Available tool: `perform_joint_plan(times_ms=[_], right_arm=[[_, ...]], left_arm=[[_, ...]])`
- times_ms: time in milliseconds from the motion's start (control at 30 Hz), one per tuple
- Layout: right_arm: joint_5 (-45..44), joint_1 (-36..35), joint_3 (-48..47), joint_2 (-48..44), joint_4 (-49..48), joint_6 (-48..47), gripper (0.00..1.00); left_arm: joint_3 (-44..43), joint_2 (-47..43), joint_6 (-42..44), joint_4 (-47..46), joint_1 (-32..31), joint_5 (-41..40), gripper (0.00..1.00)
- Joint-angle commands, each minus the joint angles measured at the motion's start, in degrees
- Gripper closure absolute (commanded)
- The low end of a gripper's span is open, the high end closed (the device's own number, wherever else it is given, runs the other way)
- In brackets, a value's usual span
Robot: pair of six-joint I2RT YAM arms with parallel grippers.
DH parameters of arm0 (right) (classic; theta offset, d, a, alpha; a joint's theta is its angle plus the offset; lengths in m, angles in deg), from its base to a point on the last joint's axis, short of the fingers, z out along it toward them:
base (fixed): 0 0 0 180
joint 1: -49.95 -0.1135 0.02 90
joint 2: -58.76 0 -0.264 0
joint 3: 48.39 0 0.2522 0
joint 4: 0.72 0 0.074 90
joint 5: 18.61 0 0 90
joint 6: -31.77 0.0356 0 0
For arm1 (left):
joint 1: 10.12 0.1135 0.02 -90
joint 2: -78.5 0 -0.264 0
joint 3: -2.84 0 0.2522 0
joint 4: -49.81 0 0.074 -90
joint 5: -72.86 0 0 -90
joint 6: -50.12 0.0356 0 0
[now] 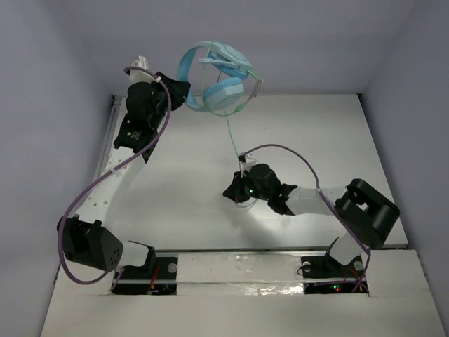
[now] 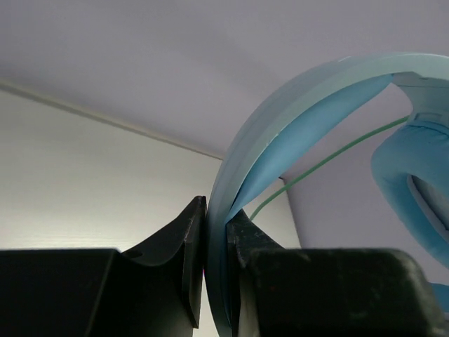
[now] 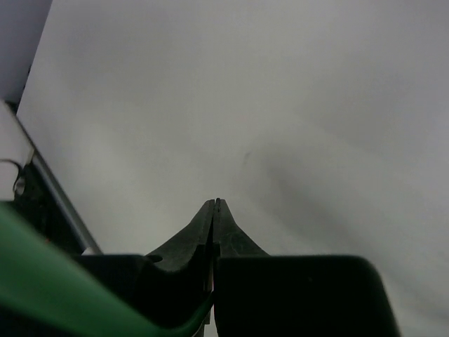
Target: Wrap the headphones
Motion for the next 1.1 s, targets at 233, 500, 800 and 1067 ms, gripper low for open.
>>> perform_joint_plan(times_ms=[233, 500, 800, 1067], right_arm=[[-18.4, -20.3, -17.3, -11.8, 43.3, -4.1, 1.00], [-28.1, -24.7, -35.3, -15.2, 64.9, -9.9, 1.00], [-36.8, -24.1, -51.5, -12.4, 78.9, -20.5, 1.00], [-40.9, -18.6, -56.7, -9.7, 81.5, -26.5, 1.00]], left_arm=[[10.1, 2.4, 3.6, -12.0, -5.2, -27.8, 1.00], [17.6, 3.8, 11.7, -14.2, -13.4, -38.6, 1.00], [26.7, -1.4, 19.3, -11.8, -20.1, -38.4, 1.00], [32.0, -6.1, 18.8, -4.9, -25.8, -34.0, 1.00]])
